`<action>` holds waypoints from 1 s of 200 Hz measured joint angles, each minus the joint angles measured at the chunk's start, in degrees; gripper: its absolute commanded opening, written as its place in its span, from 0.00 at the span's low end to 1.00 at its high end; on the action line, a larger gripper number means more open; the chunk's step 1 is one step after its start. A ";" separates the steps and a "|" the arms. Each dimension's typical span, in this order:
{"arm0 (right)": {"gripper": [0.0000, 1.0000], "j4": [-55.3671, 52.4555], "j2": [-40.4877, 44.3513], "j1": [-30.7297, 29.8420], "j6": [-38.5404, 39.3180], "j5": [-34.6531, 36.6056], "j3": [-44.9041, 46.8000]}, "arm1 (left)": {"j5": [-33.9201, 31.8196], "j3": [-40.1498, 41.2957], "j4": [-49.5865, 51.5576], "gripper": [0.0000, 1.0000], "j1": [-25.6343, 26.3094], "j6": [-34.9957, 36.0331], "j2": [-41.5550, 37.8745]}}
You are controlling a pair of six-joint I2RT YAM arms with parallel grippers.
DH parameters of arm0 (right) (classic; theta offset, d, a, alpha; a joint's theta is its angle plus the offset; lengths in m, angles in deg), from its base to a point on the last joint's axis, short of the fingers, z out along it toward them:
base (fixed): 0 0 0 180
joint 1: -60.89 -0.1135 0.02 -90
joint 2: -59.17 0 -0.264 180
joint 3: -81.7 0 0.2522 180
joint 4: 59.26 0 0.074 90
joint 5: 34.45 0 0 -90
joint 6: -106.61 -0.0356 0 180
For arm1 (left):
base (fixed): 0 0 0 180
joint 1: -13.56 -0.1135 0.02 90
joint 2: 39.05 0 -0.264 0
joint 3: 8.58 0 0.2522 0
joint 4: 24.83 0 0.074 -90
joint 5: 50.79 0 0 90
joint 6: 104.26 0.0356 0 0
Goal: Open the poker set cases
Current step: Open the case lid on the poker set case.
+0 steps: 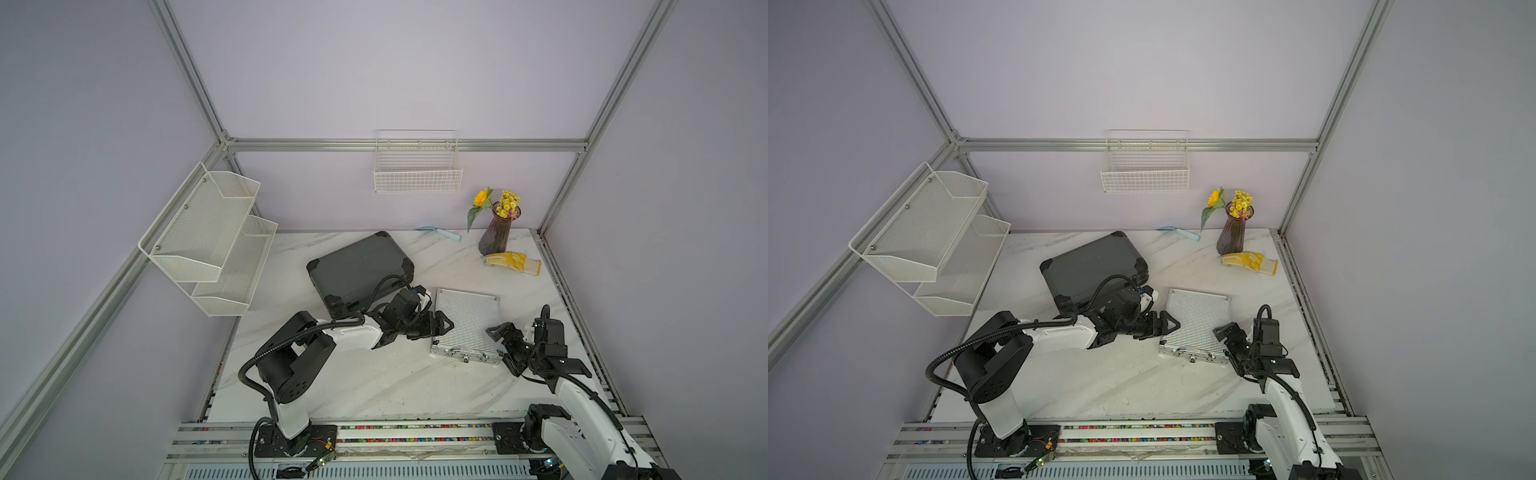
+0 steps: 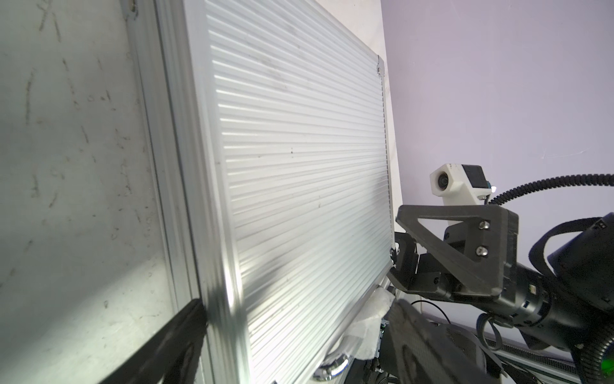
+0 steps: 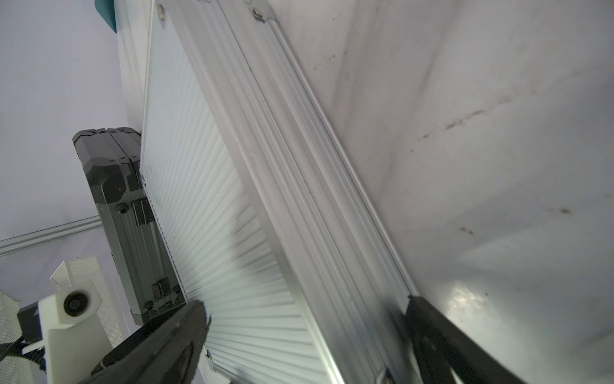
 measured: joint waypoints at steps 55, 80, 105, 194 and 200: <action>0.96 -1.16 1.46 0.04 -1.53 -1.01 0.00 | -0.39 0.00 0.44 0.87 0.00 -0.22 -0.70; 0.97 -1.46 1.46 0.04 -1.92 -1.20 0.00 | -0.46 0.00 0.52 0.87 0.00 -0.22 -0.70; 0.97 -1.75 1.46 0.04 -2.08 -1.22 0.00 | -0.46 0.00 0.55 0.87 0.00 -0.22 -0.70; 0.97 -2.47 1.31 0.04 -1.99 -0.94 -0.07 | -0.46 0.00 0.55 0.87 0.00 -0.22 -0.70; 0.97 -2.67 1.31 0.04 -1.86 -0.85 -0.09 | -0.44 0.00 0.52 0.87 0.00 -0.22 -0.70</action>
